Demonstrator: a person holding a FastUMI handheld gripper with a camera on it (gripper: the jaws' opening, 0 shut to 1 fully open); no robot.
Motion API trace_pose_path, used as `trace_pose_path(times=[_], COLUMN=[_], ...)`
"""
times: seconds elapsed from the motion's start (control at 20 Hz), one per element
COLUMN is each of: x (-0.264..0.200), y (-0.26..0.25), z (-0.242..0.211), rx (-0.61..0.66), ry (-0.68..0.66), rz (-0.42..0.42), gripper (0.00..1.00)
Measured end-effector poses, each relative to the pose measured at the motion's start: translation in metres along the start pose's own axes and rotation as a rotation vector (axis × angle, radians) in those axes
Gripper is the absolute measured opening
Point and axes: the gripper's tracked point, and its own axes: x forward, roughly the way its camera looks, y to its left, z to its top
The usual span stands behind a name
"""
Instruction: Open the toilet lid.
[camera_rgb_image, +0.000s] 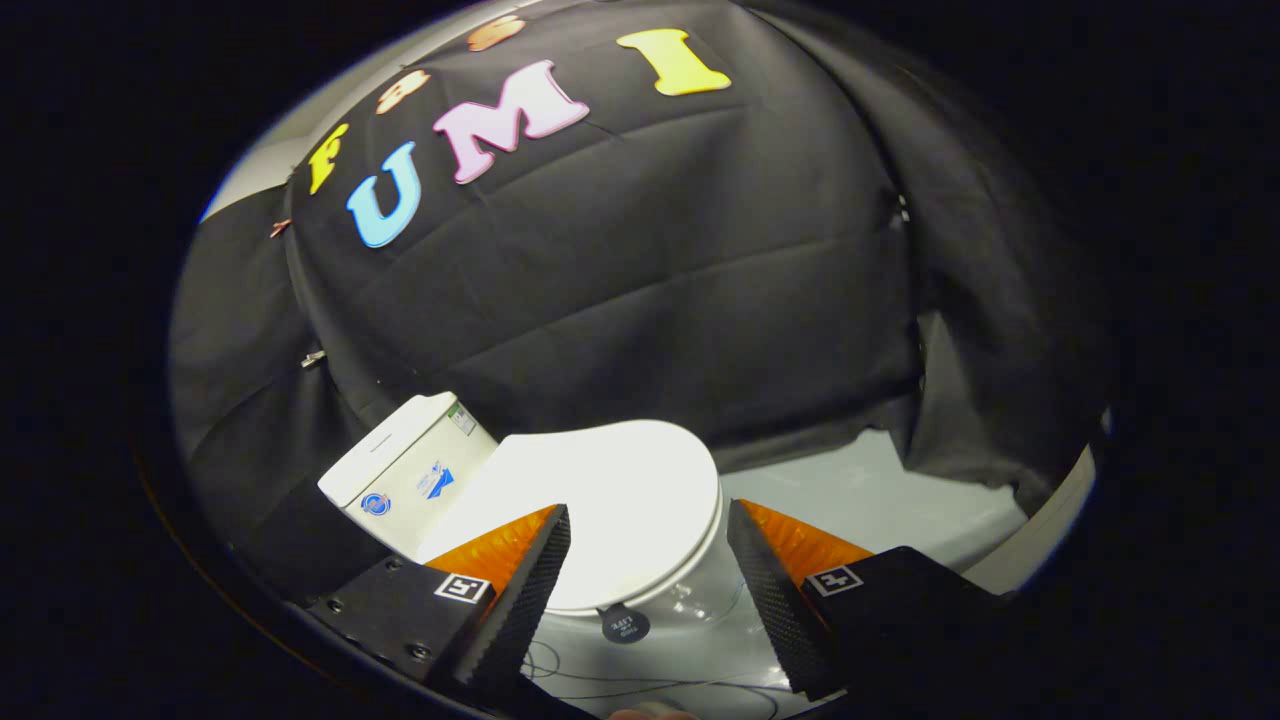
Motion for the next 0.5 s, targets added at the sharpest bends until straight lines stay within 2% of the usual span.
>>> trace_pose_path(times=[0.35, 0.5], x=[0.015, 0.022], y=[-0.002, 0.011], z=[-0.098, -0.137], rx=[0.252, 0.373], ry=[0.265, 0.376], rz=[0.033, 0.065], gripper=[0.98, 0.98])
